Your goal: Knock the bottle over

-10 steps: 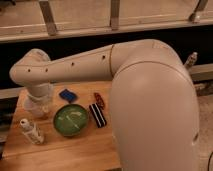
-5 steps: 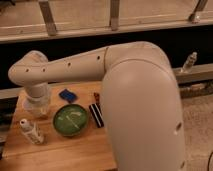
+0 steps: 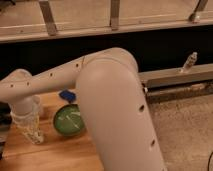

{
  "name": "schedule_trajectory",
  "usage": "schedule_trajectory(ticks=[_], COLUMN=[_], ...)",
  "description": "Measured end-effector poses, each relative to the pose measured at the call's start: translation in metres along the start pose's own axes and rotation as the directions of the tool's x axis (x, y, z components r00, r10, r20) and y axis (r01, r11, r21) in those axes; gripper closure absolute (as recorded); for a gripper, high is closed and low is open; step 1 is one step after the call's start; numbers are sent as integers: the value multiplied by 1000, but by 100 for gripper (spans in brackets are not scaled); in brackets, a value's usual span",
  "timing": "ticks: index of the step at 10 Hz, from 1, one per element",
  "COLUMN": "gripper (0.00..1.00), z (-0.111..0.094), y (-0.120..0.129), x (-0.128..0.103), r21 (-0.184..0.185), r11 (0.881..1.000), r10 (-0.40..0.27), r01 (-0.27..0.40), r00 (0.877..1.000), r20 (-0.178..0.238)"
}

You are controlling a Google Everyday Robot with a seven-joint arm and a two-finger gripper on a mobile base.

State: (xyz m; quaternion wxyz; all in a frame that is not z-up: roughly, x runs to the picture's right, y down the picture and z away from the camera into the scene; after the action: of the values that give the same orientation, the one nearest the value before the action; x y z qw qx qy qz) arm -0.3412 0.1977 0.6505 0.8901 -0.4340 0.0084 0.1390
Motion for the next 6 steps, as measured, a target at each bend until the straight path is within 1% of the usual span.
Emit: schedule_trajectory(ticks=[1, 2, 3, 4, 6], gripper=[100, 100, 100, 100, 100], z=[9, 15, 18, 20, 22], y=[11, 18, 21, 25, 30], x=[0, 3, 8, 12, 8], r21=[-22, -43, -56, -70, -87], r11=[1000, 999, 998, 998, 996], r10=[-9, -10, -8, -11, -25], r01=[8, 8, 4, 6, 20], r00=[999, 998, 997, 997, 998], r20=[-34, -59, -70, -73, -50])
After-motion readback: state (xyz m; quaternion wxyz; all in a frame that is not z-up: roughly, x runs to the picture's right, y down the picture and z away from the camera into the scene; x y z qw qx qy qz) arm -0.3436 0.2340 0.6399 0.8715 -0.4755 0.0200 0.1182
